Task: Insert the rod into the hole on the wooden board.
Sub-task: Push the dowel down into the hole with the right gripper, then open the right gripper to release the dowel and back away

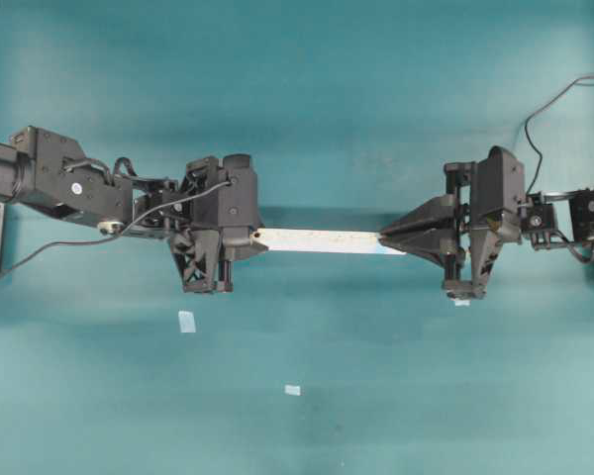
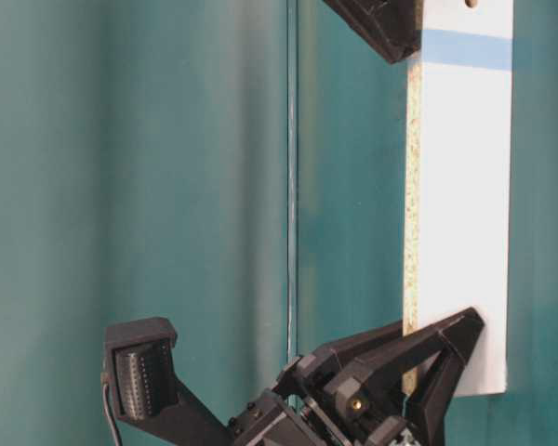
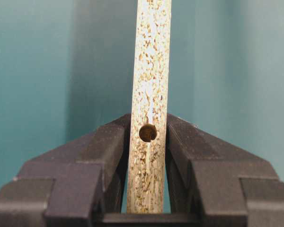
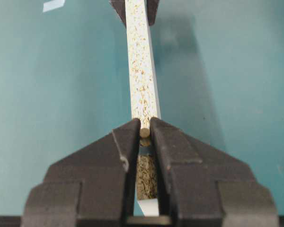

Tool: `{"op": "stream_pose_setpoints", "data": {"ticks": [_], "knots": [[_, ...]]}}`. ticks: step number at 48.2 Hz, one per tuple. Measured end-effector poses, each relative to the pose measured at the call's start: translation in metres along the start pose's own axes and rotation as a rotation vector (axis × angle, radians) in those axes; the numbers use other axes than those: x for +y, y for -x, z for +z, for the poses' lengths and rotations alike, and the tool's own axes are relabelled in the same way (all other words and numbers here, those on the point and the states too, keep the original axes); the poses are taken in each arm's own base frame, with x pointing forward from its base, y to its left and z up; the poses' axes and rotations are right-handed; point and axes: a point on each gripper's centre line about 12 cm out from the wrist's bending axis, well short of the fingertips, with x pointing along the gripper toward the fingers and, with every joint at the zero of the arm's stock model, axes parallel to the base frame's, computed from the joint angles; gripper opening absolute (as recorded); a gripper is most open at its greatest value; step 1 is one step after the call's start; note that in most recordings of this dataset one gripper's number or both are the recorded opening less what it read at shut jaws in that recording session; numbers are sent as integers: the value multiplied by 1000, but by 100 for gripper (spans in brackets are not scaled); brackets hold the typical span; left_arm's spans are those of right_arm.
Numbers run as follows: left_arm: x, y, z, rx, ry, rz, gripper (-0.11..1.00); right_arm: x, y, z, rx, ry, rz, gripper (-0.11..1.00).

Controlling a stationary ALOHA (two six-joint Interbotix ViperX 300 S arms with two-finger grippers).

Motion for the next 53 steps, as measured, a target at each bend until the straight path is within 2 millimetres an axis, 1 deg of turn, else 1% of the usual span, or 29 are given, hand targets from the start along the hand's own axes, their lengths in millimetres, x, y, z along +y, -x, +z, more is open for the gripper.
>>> {"op": "stream_pose_setpoints", "data": {"ticks": [31,33,39,43,49,53], "knots": [[0,0,0,2,0,0,32,-1,-3,-1,60,-6,-27,11],[0,0,0,2,0,0,32,-1,-3,-1,66,-6,-29,18],[1,0,0,2,1,1,32,0,-4,1,89,-1,-37,47],[1,0,0,2,0,1,32,3,-4,2,107,11,-34,61],[1,0,0,2,1,1,32,5,2,6,111,15,-37,67],[1,0,0,2,1,1,32,5,6,10,102,12,-39,67]]}}
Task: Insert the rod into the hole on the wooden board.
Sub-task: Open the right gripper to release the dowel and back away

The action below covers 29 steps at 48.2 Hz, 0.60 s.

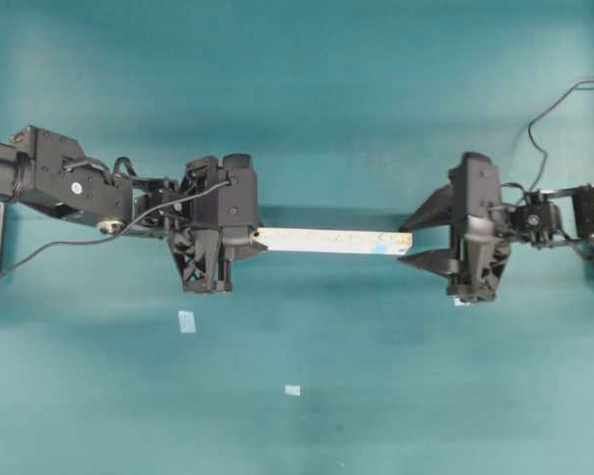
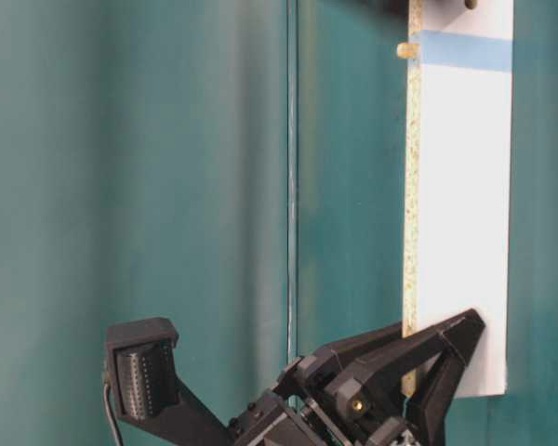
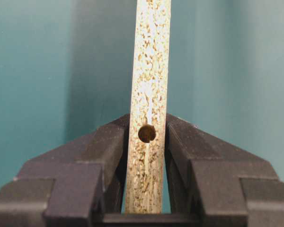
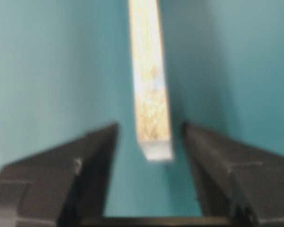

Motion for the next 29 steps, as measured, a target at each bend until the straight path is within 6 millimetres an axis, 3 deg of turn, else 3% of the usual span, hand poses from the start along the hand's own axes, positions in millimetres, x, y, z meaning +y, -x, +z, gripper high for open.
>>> {"op": "stream_pose_setpoints", "data": {"ticks": [16,29], "knots": [[0,0,-1,2,0,0,32,9,19,25,-73,3,24,67],[0,0,-1,2,0,0,36,9,25,32,-92,1,22,67]]}}
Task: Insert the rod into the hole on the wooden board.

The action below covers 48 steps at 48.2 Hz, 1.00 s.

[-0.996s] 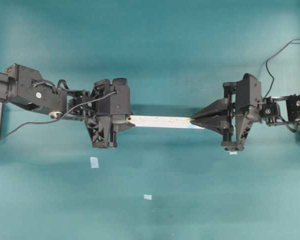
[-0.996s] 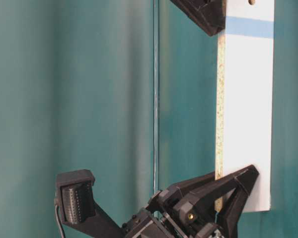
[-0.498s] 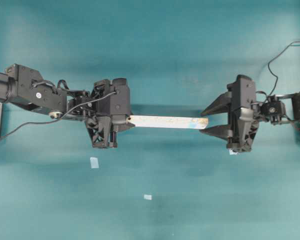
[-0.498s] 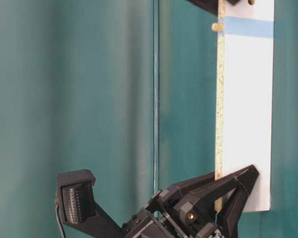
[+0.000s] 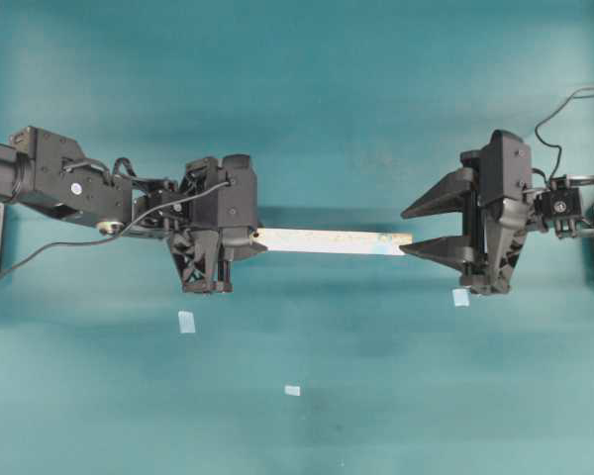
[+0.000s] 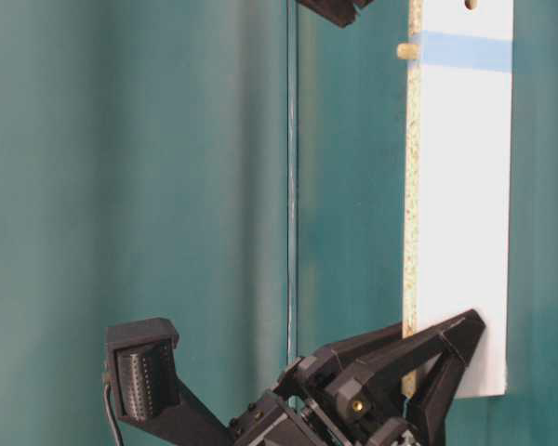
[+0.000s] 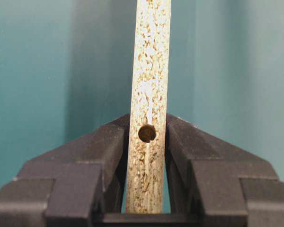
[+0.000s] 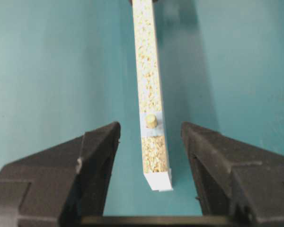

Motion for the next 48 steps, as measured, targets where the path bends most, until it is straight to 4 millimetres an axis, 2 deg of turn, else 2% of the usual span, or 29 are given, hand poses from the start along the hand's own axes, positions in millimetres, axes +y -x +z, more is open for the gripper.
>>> {"op": "stream_pose_setpoints", "data": {"ticks": [7,11,16,28,48], "knots": [[-1,0,-2,15,-1,-2,80,0,0,1,-3,-1,0,67],[0,0,-3,26,2,-2,94,0,0,1,-1,-1,-1,67],[0,0,-3,28,0,-2,91,0,0,1,-1,-1,-1,67],[0,2,-2,24,0,-2,91,0,0,0,-1,-1,-1,67],[0,34,15,-45,-3,-4,91,2,15,7,-32,0,10,67]]}}
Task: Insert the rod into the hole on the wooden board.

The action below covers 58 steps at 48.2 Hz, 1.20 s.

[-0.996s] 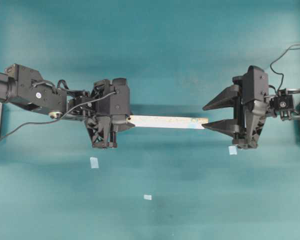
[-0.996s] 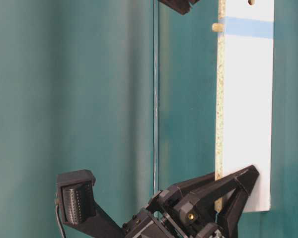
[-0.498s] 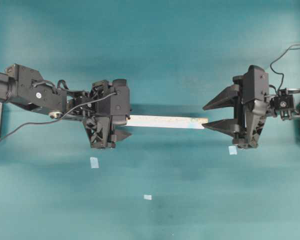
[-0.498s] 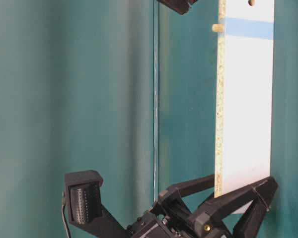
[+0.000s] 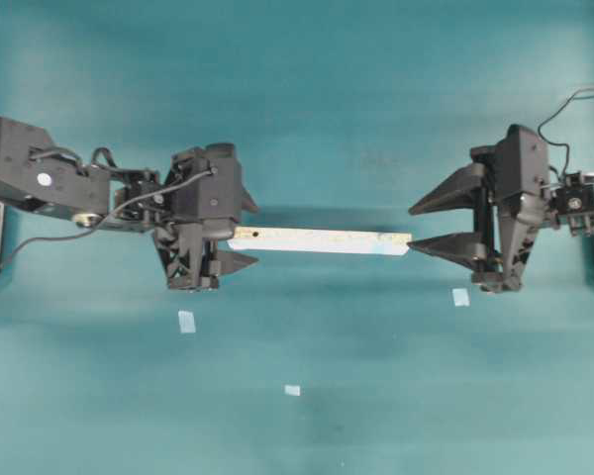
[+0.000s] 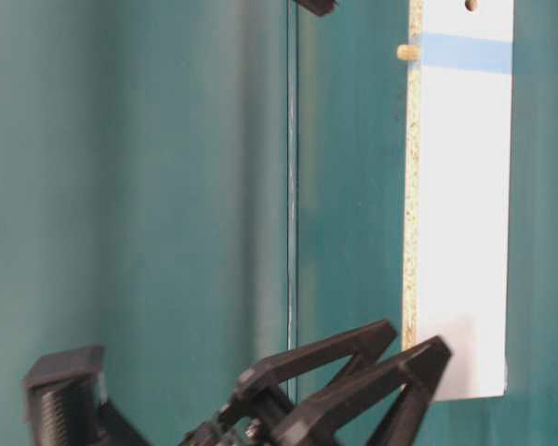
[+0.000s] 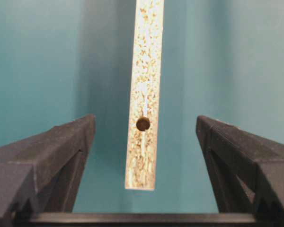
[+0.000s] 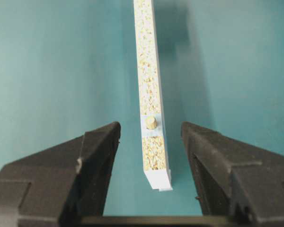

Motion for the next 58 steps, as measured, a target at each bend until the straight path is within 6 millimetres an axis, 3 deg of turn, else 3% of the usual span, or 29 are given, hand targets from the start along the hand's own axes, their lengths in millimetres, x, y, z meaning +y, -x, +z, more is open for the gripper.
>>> {"op": "stream_pose_setpoints", "data": {"ticks": [21,43,58], "knots": [[-1,25,-5,-32,-1,-1,91,1,32,3,-37,1,10,67],[0,46,-15,-52,2,0,90,-5,67,-8,-61,-1,9,67],[0,58,-25,-61,1,-1,90,-11,78,-12,-62,-8,-13,67]]}}
